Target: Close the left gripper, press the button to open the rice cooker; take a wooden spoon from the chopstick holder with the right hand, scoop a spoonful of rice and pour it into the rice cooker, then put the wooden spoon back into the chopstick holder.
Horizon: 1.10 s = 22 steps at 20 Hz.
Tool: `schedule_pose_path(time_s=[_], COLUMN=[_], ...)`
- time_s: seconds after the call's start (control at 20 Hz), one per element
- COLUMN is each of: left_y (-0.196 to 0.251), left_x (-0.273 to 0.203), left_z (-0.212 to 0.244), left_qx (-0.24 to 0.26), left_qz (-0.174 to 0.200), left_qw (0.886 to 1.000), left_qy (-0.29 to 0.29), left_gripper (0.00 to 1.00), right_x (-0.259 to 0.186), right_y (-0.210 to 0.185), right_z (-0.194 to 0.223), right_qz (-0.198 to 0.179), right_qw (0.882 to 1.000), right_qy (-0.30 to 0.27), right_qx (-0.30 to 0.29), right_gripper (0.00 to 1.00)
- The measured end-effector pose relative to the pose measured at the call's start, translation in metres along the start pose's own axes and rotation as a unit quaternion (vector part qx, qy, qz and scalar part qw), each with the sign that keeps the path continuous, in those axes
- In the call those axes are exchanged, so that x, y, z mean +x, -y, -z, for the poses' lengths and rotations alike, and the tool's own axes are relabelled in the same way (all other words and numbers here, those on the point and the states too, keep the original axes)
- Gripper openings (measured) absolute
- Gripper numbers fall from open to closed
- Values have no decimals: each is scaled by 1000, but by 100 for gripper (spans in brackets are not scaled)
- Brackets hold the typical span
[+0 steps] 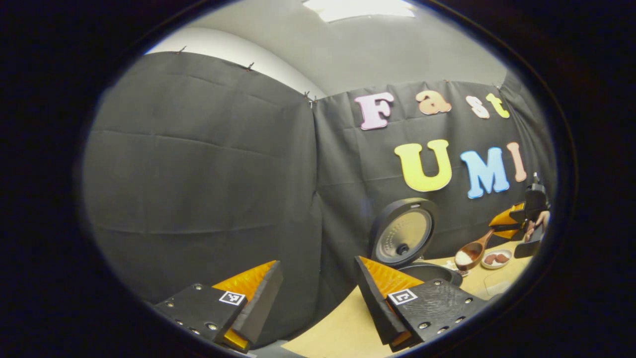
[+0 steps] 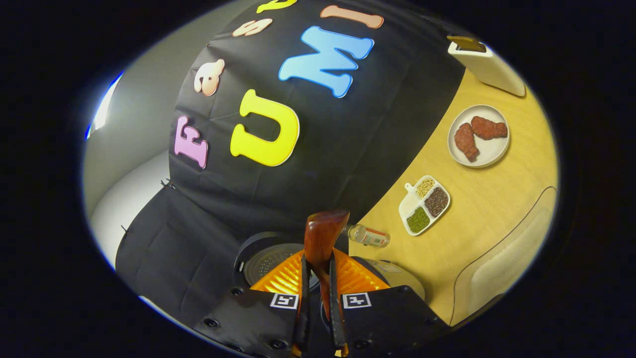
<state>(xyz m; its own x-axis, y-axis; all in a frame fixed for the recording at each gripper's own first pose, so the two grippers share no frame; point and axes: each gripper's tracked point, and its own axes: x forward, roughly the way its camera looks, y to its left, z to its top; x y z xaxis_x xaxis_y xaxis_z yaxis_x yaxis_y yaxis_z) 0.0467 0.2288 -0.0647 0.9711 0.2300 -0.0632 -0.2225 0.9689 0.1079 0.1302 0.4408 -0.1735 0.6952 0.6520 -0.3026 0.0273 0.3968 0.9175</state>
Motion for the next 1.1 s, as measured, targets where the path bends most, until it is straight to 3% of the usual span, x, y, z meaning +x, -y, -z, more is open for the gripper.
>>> schedule_pose_path(time_s=[0.15,0.2,0.35,0.55,0.85,1.1], left_y=[-18,-23,-38,-49,-46,-39], left_x=[-4,-6,-8,-10,-7,-2], left_z=[6,9,16,23,28,26], left_qx=[0,-1,-1,-6,-10,-16], left_qz=[-17,-21,-35,-45,-47,-42], left_qw=[1000,1000,999,999,998,998], left_qy=[-8,-11,-19,-27,-33,-32], left_gripper=[87,87,87,87,87,87], right_x=[24,31,49,66,70,69], right_y=[-12,-14,-16,-11,-18,-29], right_z=[26,34,59,88,108,112], right_qz=[-4,-4,2,10,8,-1], right_qw=[1000,999,996,983,946,896], right_qy=[-16,-21,-33,-46,-48,-39], right_qx=[-27,-38,-81,-176,-319,-442], right_gripper=[14,18,18,18,18,18])
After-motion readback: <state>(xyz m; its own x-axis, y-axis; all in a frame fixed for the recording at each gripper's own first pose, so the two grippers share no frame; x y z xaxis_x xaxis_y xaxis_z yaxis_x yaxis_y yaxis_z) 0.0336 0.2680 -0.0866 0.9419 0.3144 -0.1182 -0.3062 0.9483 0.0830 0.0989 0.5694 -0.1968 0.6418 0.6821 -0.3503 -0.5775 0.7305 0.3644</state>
